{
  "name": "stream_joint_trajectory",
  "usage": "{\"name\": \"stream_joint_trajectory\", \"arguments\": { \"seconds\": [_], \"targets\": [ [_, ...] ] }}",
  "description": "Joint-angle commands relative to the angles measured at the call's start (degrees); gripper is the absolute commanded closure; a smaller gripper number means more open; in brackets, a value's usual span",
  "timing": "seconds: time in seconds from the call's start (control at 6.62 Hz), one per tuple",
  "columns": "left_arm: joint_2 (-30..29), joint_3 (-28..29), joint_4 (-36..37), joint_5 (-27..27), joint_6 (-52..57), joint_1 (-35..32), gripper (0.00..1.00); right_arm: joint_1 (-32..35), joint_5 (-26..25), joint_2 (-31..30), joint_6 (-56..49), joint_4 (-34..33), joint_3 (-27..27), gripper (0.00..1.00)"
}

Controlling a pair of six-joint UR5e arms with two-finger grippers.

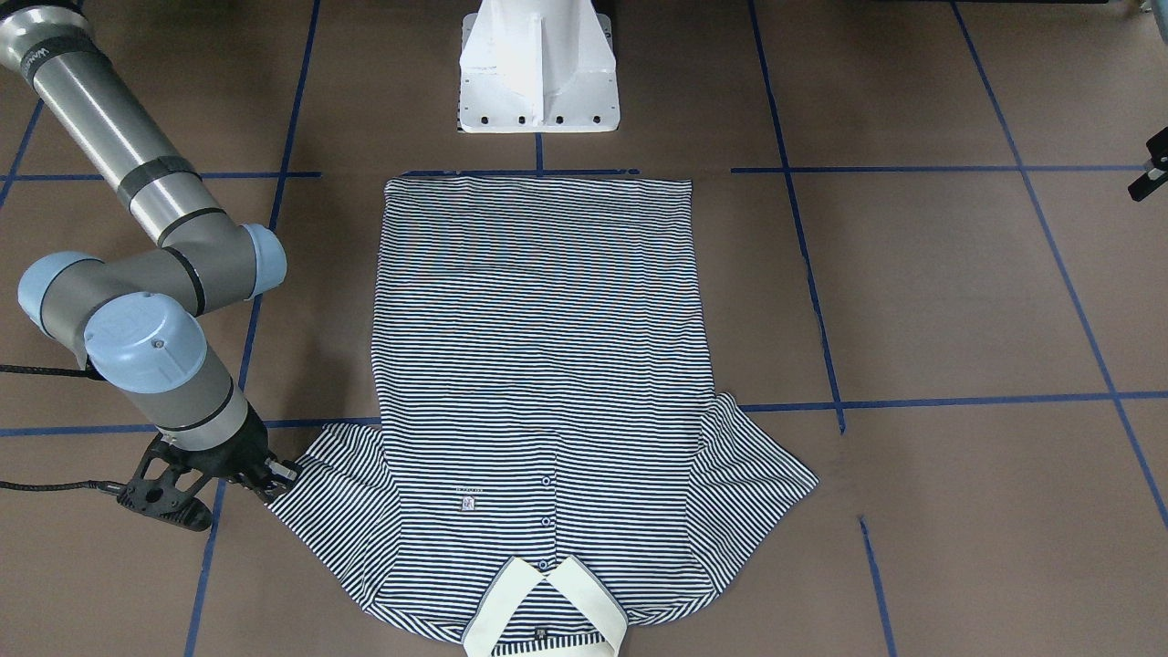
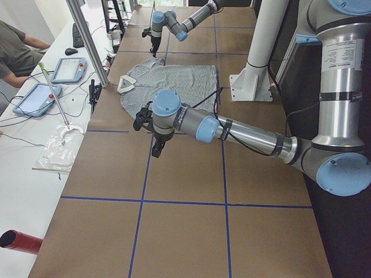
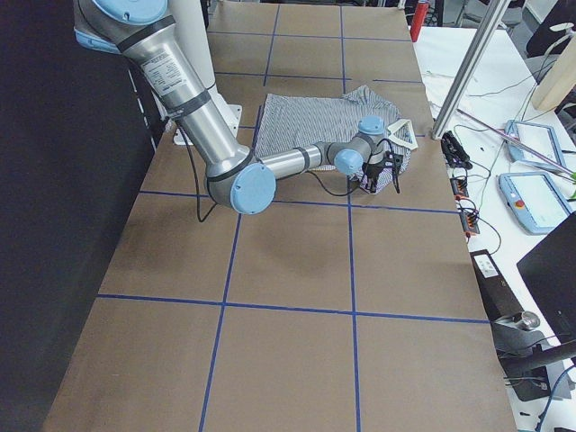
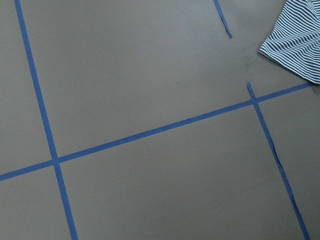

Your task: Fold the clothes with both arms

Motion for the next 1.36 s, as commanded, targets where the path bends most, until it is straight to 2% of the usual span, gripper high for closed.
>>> {"name": "stream_joint_trajectory", "arguments": {
  "seconds": [0.0, 0.15, 0.3, 0.45, 0.6, 0.91, 1.06, 1.21],
  "targets": [
    [0.07, -0.25, 0.14, 0.00, -0.01, 0.04, 0.00, -1.46, 0.95, 0.86, 0.93, -2.96, 3.46, 1.00],
    [0.07, -0.25, 0.14, 0.00, -0.01, 0.04, 0.00, -1.65, 0.95, 3.73, 2.41, -4.80, 4.87, 1.00],
    [0.07, -0.42, 0.14, -0.09, -0.01, -0.05, 0.00, -3.04, 0.69, 9.50, 6.95, -8.21, 4.01, 1.00],
    [0.16, -0.42, 0.14, -0.09, -0.01, -0.14, 0.00, -5.23, -0.36, 14.70, 11.52, -8.42, -0.35, 1.00],
    [0.16, -0.34, 0.06, -0.09, 0.08, -0.05, 0.00, -7.25, -5.33, 19.97, 13.39, -7.81, -6.31, 1.00],
    [0.07, -0.25, -0.03, -0.09, 0.08, -0.05, 0.00, -8.06, -7.91, 24.14, 13.50, -2.92, -14.59, 1.00],
    [-0.11, -0.34, -0.56, -0.96, -2.01, 0.04, 0.00, -8.33, -9.76, 24.06, 13.50, -0.97, -15.41, 0.87],
    [-1.41, 0.45, -1.78, -1.49, -5.42, 0.39, 0.00, -8.42, -12.73, 23.72, 12.89, -0.60, -15.77, 0.01]
  ]
}}
